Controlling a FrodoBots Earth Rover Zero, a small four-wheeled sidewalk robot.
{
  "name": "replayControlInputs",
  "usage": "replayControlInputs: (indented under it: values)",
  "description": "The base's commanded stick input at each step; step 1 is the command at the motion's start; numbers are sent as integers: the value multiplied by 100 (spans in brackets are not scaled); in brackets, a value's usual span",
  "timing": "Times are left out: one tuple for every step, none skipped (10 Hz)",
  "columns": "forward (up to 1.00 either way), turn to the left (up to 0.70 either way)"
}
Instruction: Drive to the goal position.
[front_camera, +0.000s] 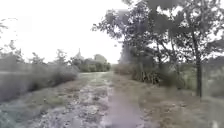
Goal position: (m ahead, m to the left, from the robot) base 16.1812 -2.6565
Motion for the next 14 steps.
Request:
replayControlInputs:
  values:
    - [100, 0]
    - [100, 0]
    - [100, 0]
    - [100, 0]
    - [100, 0]
    - [100, 0]
    - [100, 0]
    - [100, 0]
    - [100, 0]
    - [100, 0]
    - [100, 0]
    - [100, 20]
    - [100, 27]
    - [100, 27]
